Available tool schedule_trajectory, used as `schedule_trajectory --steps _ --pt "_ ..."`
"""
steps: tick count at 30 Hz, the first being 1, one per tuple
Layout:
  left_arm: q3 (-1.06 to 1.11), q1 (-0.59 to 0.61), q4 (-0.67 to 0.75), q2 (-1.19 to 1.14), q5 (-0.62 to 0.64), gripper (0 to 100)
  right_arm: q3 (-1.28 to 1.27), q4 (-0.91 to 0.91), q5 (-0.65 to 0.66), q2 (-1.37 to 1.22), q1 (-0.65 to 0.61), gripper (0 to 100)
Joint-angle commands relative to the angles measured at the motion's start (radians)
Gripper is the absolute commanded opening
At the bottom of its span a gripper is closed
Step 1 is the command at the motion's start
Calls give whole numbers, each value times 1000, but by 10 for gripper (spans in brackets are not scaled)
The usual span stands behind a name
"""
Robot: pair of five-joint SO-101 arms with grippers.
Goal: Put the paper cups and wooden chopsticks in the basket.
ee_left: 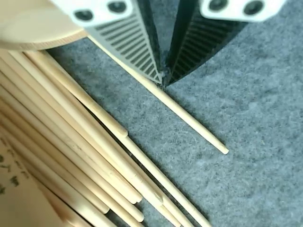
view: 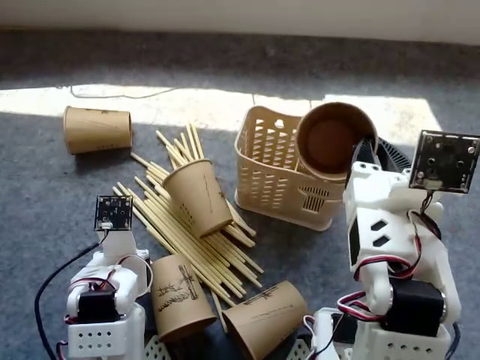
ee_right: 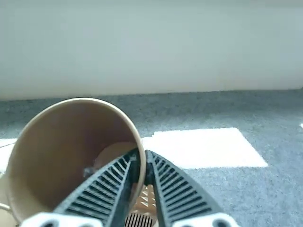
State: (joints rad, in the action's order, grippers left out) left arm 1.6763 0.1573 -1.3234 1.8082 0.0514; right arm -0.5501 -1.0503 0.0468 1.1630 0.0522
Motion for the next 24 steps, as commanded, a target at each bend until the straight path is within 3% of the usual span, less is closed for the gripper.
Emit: schedule_trajectory --steps 1,13,24 --pt "19 2 -3 10 -8 7 -5 27 -17 4 21 5" --pt "19 2 -3 10 -8 7 -45 19 -18 -2 16 5" --pt "19 2 -3 10 -8 7 44 -59 -18 -236 16 7"
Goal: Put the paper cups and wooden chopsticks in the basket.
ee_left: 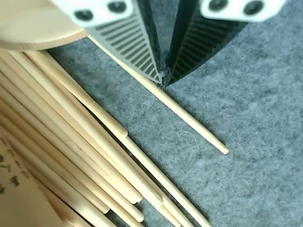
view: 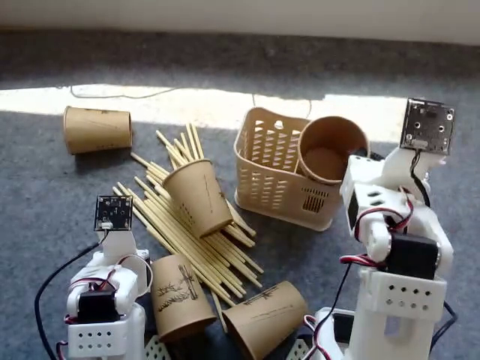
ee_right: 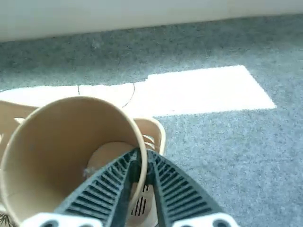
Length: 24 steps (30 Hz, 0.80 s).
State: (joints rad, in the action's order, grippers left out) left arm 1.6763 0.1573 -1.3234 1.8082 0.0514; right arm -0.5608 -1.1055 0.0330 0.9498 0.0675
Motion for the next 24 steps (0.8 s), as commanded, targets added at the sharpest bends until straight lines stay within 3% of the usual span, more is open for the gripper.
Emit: schedule_trajectory --steps 1,5,12,24 --pt "19 2 -3 10 -8 7 54 -4 -5 -25 1 9" --pt "19 2 -3 10 -8 7 54 -4 -5 -33 1 20" --pt "19 2 -3 10 -8 7 59 -7 -5 -24 1 182" --pt "19 2 -3 10 -8 7 182 -145 0 53 -45 187"
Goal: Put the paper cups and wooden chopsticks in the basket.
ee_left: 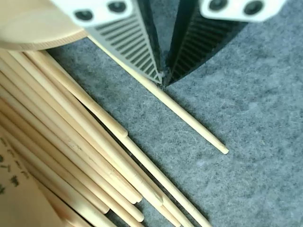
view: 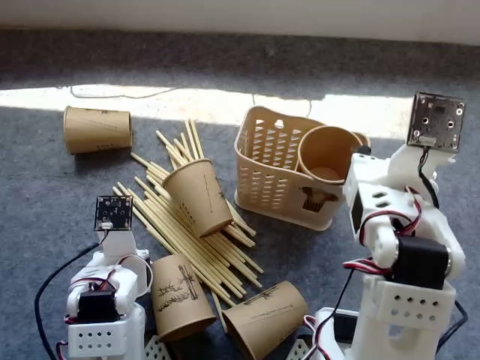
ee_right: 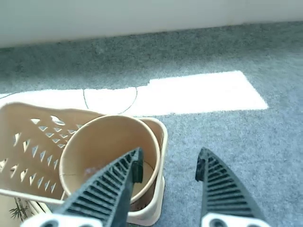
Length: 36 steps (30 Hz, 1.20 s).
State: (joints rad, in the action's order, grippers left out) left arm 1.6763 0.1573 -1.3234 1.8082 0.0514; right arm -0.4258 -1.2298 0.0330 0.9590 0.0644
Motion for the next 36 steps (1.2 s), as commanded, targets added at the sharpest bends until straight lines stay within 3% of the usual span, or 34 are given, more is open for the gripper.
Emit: schedule_trajectory --steps 1,16,23,36 --pt "19 2 -3 10 -8 7 44 -21 2 59 -62 187" --pt "19 2 -3 10 -8 7 -147 -18 3 309 -111 185" --pt "19 2 -3 10 -8 7 -188 -19 5 423 -113 25" --pt "19 2 -3 10 -8 7 -371 -19 28 717 -114 19"
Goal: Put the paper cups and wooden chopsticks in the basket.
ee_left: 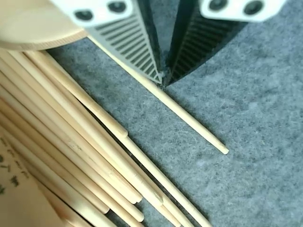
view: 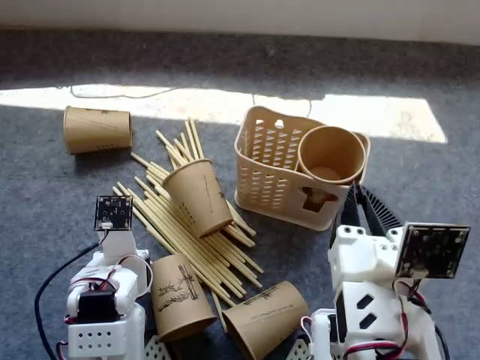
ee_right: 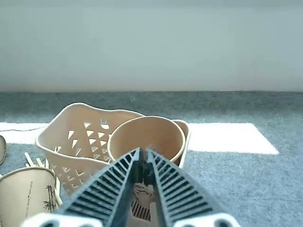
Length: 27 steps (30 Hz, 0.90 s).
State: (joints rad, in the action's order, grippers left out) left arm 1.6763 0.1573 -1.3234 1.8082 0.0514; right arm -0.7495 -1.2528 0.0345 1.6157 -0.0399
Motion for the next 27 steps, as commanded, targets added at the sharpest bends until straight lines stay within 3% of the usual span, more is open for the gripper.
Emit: schedule_trajectory --steps 1,6,27 --pt "19 2 -3 10 -8 7 -73 4 49 91 -10 19" --pt "19 2 -3 10 -8 7 -168 1 109 232 -12 19" --pt "19 2 -3 10 -8 7 -363 -114 110 222 -10 19"
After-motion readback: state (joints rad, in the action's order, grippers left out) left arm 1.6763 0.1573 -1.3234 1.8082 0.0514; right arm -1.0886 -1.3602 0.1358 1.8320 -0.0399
